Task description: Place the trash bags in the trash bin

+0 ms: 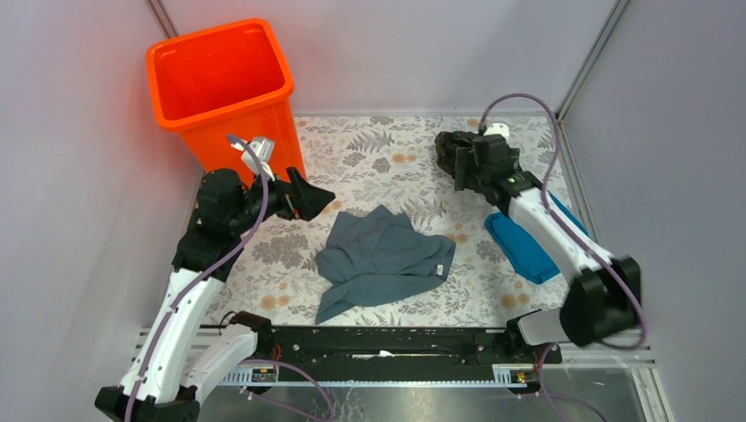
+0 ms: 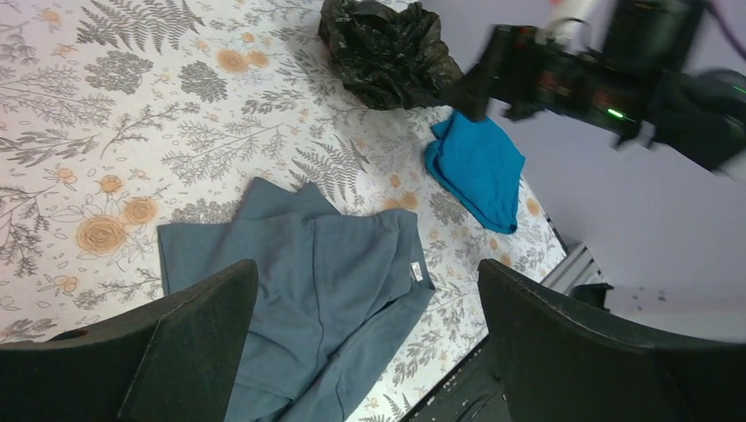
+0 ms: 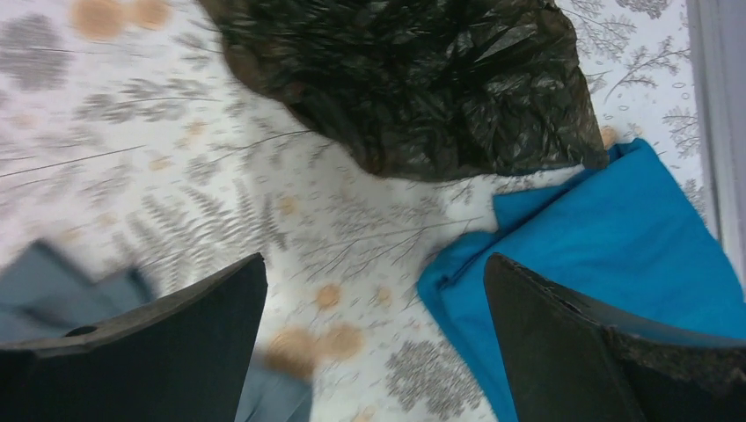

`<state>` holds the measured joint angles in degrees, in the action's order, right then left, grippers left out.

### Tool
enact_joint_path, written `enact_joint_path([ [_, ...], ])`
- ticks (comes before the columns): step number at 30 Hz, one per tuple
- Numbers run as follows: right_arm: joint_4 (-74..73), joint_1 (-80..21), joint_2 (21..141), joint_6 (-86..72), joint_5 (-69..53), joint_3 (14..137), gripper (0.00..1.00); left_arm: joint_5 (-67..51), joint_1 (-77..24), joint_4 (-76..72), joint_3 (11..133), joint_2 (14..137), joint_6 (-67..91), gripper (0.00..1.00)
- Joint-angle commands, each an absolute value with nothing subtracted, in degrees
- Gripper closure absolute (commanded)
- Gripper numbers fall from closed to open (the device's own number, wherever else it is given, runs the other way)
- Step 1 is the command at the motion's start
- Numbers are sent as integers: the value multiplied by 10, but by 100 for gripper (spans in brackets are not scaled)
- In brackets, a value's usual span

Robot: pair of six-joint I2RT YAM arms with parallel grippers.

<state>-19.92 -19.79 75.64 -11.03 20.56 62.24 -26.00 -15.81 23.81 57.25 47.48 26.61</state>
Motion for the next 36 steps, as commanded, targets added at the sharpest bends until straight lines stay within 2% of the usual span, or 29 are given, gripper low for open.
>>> enact_joint_path([
  [1,-156,-163,875,-31,270,702,2,-302,-159,223,560,429,276,1],
  [4,-150,-148,954,15,341,746,1,-305,-159,226,547,411,281,1],
  [9,-170,-81,1021,6,343,799,4,-310,-160,256,554,405,273,1],
  [12,-161,-32,1032,-6,259,804,3,-309,-161,269,558,404,263,1],
  [15,-120,36,1042,-44,46,792,4,-314,-160,270,558,409,262,1],
  [19,-60,66,1073,-101,-246,783,24,-330,-161,270,563,417,269,1],
  [21,-22,66,1088,-136,-331,775,45,-330,-161,270,564,417,271,1],
  [24,51,65,1093,-199,-371,743,84,-332,-162,270,564,416,274,1],
  [26,94,61,1084,-227,-402,707,99,-335,-162,270,561,415,280,1],
  [33,299,43,1013,-346,-573,567,100,-356,-164,270,546,447,300,1],
  [36,329,39,983,-354,-592,524,100,-373,-168,269,539,473,309,1],
])
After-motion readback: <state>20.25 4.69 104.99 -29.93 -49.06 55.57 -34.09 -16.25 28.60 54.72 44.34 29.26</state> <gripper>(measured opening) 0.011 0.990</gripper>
